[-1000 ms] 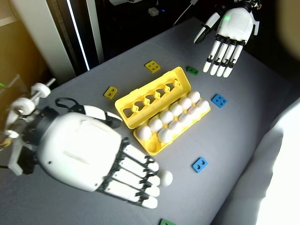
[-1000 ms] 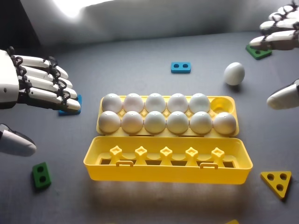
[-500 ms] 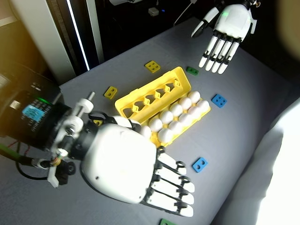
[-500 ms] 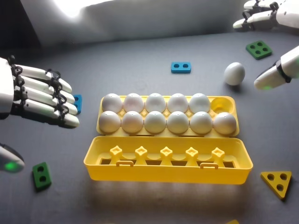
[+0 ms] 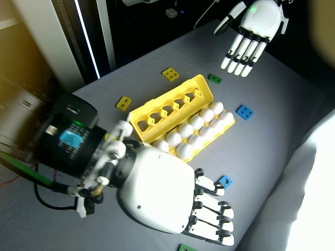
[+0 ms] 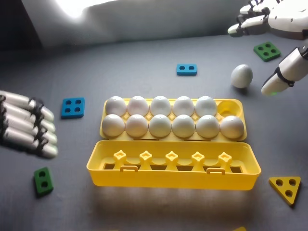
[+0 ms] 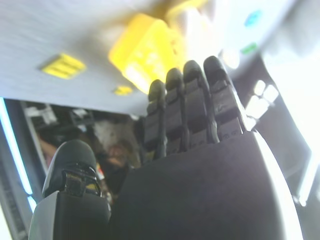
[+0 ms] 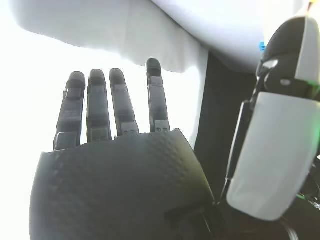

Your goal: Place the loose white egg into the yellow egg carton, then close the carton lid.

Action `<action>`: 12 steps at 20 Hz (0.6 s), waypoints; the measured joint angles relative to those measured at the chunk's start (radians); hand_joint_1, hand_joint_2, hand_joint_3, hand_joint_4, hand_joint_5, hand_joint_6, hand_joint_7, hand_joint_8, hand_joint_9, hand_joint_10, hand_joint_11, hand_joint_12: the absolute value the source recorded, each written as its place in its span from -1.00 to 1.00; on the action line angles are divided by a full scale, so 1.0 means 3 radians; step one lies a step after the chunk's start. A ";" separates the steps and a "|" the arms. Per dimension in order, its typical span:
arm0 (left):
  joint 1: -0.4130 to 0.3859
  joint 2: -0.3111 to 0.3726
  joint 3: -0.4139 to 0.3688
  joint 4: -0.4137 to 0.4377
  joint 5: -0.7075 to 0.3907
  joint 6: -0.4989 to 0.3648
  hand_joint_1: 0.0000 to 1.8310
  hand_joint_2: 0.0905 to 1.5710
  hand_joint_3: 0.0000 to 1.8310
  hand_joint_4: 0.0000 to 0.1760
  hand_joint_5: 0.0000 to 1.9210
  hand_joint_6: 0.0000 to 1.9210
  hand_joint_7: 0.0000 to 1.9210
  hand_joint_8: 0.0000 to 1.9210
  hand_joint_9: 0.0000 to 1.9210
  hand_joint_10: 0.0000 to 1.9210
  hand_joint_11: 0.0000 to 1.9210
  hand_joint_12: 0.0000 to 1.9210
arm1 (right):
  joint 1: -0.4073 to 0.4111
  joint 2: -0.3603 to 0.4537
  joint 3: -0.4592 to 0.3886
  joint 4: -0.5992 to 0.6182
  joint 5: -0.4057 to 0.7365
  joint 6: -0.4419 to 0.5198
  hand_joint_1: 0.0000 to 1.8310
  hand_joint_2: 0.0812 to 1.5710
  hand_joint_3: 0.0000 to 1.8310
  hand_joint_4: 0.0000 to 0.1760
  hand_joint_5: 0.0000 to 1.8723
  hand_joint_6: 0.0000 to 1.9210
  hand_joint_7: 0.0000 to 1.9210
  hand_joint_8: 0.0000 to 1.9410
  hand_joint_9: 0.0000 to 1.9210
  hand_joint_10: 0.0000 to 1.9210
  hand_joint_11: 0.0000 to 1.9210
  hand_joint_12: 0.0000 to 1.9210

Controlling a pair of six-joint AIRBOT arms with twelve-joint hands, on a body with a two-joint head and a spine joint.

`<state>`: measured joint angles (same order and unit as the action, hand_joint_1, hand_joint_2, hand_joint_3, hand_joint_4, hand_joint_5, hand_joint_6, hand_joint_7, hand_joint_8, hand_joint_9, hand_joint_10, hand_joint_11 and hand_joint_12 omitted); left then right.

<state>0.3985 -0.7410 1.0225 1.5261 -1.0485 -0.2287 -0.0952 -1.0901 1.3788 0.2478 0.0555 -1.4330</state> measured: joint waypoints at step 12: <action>0.0473 -0.0182 0.0060 -0.0567 0.0078 0.0411 -1.00 0.51 -1.00 -1.00 -0.71 -1.00 -0.72 -1.00 -0.78 -1.00 -1.00 -0.55 | -0.0095 -0.0409 0.0537 0.0000 0.0094 0.0000 -0.19 -0.10 -0.99 1.00 -0.55 -0.98 -1.00 -1.00 -1.00 -1.00 -1.00 -1.00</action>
<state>0.5404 -0.7956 1.0405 1.3560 -1.0252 -0.1055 -0.1238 -1.2129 1.5398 0.2478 0.0837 -1.4330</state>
